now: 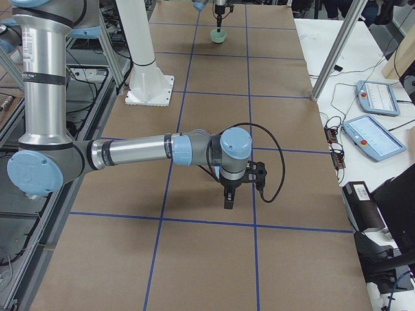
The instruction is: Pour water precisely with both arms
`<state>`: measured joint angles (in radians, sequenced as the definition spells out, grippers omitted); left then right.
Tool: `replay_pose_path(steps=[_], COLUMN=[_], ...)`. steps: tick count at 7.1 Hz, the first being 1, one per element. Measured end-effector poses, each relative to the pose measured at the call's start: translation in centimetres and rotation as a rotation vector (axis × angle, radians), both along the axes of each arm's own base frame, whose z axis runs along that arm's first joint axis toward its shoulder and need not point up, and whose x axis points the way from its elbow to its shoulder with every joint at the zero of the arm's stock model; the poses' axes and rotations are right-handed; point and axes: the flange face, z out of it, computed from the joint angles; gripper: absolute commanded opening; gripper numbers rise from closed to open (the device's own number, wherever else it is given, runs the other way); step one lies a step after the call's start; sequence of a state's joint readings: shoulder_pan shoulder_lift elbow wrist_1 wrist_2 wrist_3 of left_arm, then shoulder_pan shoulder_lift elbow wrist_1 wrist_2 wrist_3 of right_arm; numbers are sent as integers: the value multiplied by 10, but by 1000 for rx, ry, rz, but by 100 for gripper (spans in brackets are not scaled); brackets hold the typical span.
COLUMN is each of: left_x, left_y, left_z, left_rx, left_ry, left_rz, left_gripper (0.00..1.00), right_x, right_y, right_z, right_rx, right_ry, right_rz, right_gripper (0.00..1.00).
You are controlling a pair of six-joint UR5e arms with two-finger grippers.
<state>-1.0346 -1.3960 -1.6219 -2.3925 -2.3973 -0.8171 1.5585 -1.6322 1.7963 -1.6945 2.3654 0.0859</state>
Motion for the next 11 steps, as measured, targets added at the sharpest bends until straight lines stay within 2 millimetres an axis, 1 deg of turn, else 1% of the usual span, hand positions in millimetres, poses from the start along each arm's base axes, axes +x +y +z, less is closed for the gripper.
replay_pose_path(steps=[1,2,3,4,5,6,7,8,9,10,11], left_x=[0,5,16,40,85,148,216,273,316,344,362], left_y=[-21,-47,-72,-93,-100,-95,-90,-84,-81,-81,-81], left_z=[-42,-100,-168,-240,-304,-356,-392,-411,-418,-417,-412], left_rx=[-38,-71,-111,-163,-213,-246,-261,-268,-268,-263,-269], left_ry=[45,62,69,87,100,84,47,10,-19,-25,-18], left_rz=[-24,-48,-76,-100,-115,-141,-172,-194,-215,-235,-249], left_gripper=[0,0,0,0,0,0,0,0,0,0,0], right_x=[0,0,-1,-1,0,-1,-1,-1,-1,-1,-1], right_y=[0,0,0,0,0,0,-1,-2,-3,-3,-3], right_z=[0,0,0,0,-1,-1,-2,-3,-3,-2,-2], right_rx=[0,0,0,0,2,2,4,5,5,5,4], right_ry=[0,0,0,0,0,0,0,0,1,0,0], right_rz=[0,-1,-1,-1,-1,-1,-1,-1,-1,-1,-2], right_gripper=[99,99,99,99,99,99,99,99,99,99,99])
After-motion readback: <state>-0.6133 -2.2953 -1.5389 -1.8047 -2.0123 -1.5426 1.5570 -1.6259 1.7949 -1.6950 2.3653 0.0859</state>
